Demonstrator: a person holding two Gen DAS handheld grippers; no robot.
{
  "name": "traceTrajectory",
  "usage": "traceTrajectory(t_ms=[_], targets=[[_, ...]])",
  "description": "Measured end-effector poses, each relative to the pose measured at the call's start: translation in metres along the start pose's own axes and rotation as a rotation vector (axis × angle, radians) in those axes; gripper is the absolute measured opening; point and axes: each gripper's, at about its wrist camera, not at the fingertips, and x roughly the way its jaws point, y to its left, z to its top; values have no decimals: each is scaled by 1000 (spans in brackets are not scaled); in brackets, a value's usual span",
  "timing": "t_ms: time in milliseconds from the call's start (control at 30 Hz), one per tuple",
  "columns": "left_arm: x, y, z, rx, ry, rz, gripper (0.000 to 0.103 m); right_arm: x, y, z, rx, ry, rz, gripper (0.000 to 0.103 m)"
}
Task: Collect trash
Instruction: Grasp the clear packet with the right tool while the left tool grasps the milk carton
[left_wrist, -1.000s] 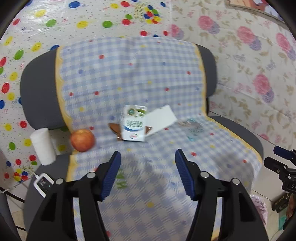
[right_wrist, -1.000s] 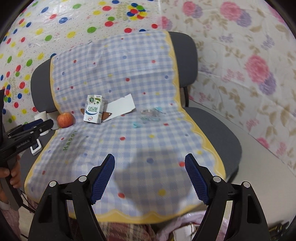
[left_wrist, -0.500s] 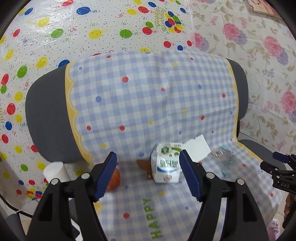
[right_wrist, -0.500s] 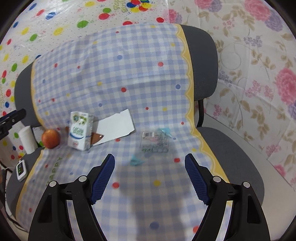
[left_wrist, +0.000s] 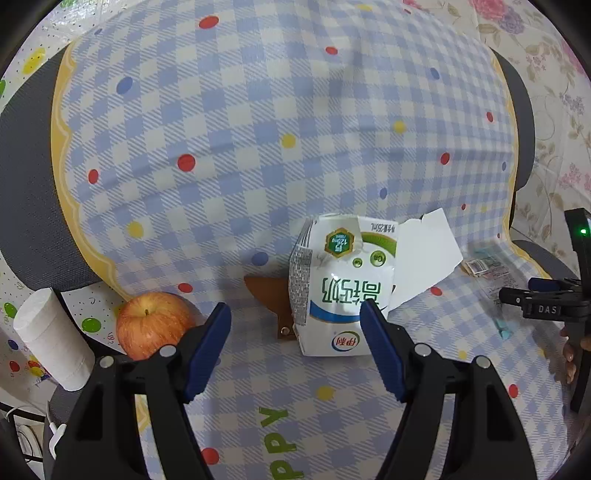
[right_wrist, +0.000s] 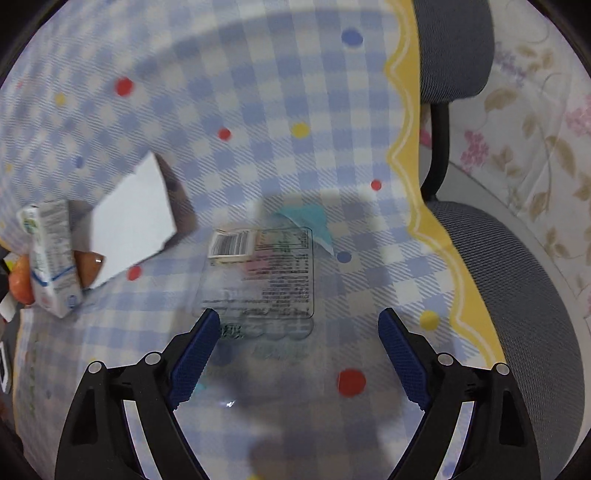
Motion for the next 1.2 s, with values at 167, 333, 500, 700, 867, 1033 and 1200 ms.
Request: traceTrajectory(t_ms=[167, 333, 500, 700, 867, 1033, 1200], targets=[[6, 0, -6, -5, 15, -10, 70, 0, 14, -5, -54, 13, -15, 89], [3, -4, -13, 3, 23, -16, 70, -25, 16, -20, -33, -49, -8, 28], [-9, -4, -19, 8, 20, -21, 70, -63, 17, -33, 2, -151, 39, 9], [-24, -2, -28, 5, 11, -26, 70, -120, 25, -43, -10, -284, 53, 5], [-30, -4, -35, 3, 3, -23, 77, -154, 42, -55, -115, -387, -115, 3], [-27, -12, -35, -5, -1, -41, 88, -144, 49, -70, -166, -333, -126, 3], [-9, -22, -28, -16, 21, -52, 89, -131, 48, -77, -101, -318, -32, 3]])
